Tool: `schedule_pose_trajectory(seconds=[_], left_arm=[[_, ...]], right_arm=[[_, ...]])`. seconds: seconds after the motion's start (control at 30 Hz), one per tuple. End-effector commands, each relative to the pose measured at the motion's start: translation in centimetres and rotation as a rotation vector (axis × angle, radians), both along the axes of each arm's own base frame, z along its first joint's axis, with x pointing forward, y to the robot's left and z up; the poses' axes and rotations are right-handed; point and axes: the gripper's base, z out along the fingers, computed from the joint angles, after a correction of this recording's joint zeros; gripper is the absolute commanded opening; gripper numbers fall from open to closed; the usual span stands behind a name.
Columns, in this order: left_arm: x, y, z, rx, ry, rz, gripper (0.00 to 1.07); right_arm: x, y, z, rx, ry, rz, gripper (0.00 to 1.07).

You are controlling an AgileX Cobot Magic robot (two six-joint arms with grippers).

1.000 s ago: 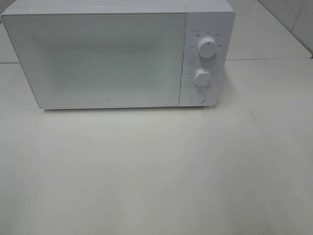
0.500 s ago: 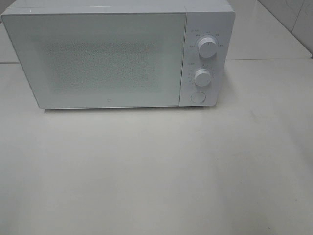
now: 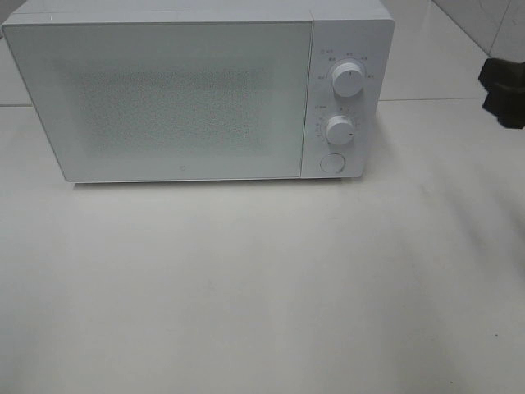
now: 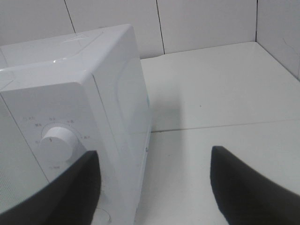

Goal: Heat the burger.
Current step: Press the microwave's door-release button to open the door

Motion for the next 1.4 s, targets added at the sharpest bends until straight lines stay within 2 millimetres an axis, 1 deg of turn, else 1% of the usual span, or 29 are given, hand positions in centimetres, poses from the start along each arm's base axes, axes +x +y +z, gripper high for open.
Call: schedule_pose_trajectory(seconds=[0.03, 0.1, 0.2, 0.27, 0.3, 0.33, 0.4, 0.43, 0.47, 0.57, 0.6, 0.63, 0.7, 0.73, 0.77, 0.8, 0.87, 0.9, 1.07, 1.1, 1.13, 1.17, 1.2, 1.23, 1.27, 1.3, 1.33, 1.37, 1.4], left_arm=[[-0.1, 0.0, 0.1, -0.002, -0.021, 0.004, 0.98], [-0.1, 0.0, 0.1, -0.002, -0.021, 0.004, 0.98], [-0.1, 0.0, 0.1, -0.002, -0.021, 0.004, 0.98], [-0.1, 0.0, 0.1, -0.002, -0.021, 0.004, 0.98], [-0.1, 0.0, 0.1, -0.002, -0.021, 0.004, 0.98], [-0.1, 0.0, 0.1, -0.002, -0.021, 0.004, 0.98], [-0.1, 0.0, 0.1, -0.002, -0.021, 0.004, 0.98], [-0.1, 0.0, 0.1, -0.002, -0.021, 0.004, 0.98], [-0.1, 0.0, 0.1, -0.002, -0.021, 0.004, 0.98], [-0.1, 0.0, 0.1, -0.002, -0.021, 0.004, 0.98], [-0.1, 0.0, 0.1, -0.002, -0.021, 0.004, 0.98], [-0.1, 0.0, 0.1, -0.002, -0.021, 0.004, 0.98], [-0.1, 0.0, 0.1, -0.002, -0.021, 0.004, 0.98], [-0.1, 0.0, 0.1, -0.002, -0.021, 0.004, 0.98], [-0.1, 0.0, 0.1, -0.002, -0.021, 0.004, 0.98], [-0.1, 0.0, 0.1, -0.002, -0.021, 0.004, 0.98], [-0.1, 0.0, 0.1, -0.002, -0.021, 0.004, 0.98], [-0.1, 0.0, 0.1, -0.002, -0.021, 0.004, 0.98], [-0.1, 0.0, 0.1, -0.002, -0.021, 0.004, 0.98], [-0.1, 0.0, 0.1, -0.002, -0.021, 0.004, 0.98], [-0.1, 0.0, 0.1, -0.002, -0.021, 0.004, 0.98], [-0.1, 0.0, 0.1, -0.002, -0.021, 0.004, 0.98], [-0.1, 0.0, 0.1, -0.002, -0.021, 0.004, 0.98], [-0.1, 0.0, 0.1, -0.002, -0.021, 0.004, 0.98], [-0.1, 0.0, 0.1, -0.002, -0.021, 0.004, 0.98], [-0.1, 0.0, 0.1, -0.002, -0.021, 0.004, 0.98], [-0.1, 0.0, 0.1, -0.002, -0.021, 0.004, 0.98], [-0.1, 0.0, 0.1, -0.002, -0.021, 0.004, 0.98], [-0.1, 0.0, 0.1, -0.002, -0.021, 0.004, 0.98]], right_arm=[[0.0, 0.5, -0.6, 0.001, -0.054, -0.002, 0.63], [0.1, 1.4, -1.7, -0.008, -0.056, -0.024, 0.63], [0.1, 1.8, -2.0, -0.016, -0.050, -0.029, 0.63], [0.1, 3.6, -3.0, -0.041, -0.035, -0.021, 0.63], [0.1, 3.6, -3.0, -0.041, -0.035, -0.021, 0.63], [0.0, 4.5, -3.7, -0.036, -0.013, -0.024, 0.63], [0.0, 4.7, -3.9, -0.028, -0.006, -0.037, 0.63], [-0.2, 5.6, -4.5, -0.016, 0.009, -0.039, 0.63], [-0.2, 5.6, -4.5, -0.016, 0.009, -0.039, 0.63], [-0.6, 7.2, -5.6, -0.017, 0.021, -0.030, 0.63], [-0.6, 7.2, -5.6, -0.017, 0.021, -0.030, 0.63], [-0.8, 7.9, -6.1, -0.025, 0.030, -0.023, 0.63], [-0.9, 8.3, -6.5, -0.032, 0.038, -0.017, 0.63], [-1.1, 9.2, -7.1, -0.039, 0.056, 0.000, 0.63], [-1.1, 9.2, -7.1, -0.039, 0.056, 0.000, 0.63], [-1.1, 9.9, -7.5, -0.043, 0.074, 0.006, 0.63], [-1.1, 10.2, -7.7, -0.046, 0.081, 0.008, 0.63], [-1.1, 10.8, -8.1, -0.038, 0.092, 0.014, 0.63], [-0.9, 11.4, -8.5, -0.012, 0.110, 0.020, 0.63], [-0.9, 11.5, -8.8, 0.038, 0.128, 0.009, 0.62], [-0.9, 11.5, -8.8, 0.038, 0.128, 0.009, 0.62], [-0.9, 11.5, -8.9, 0.079, 0.139, -0.002, 0.62], [-0.9, 11.5, -8.9, 0.178, 0.163, -0.025, 0.60], [-0.9, 11.5, -8.9, 0.178, 0.163, -0.025, 0.60], [-0.9, 11.5, -8.9, 0.302, 0.184, -0.054, 0.57], [-0.9, 11.5, -8.9, 0.379, 0.196, -0.072, 0.56], [-0.9, 11.5, -8.9, 0.379, 0.196, -0.072, 0.56], [-0.9, 11.5, -8.9, 0.532, 0.221, -0.109, 0.52], [-0.9, 11.5, -8.9, 0.532, 0.221, -0.109, 0.52]])
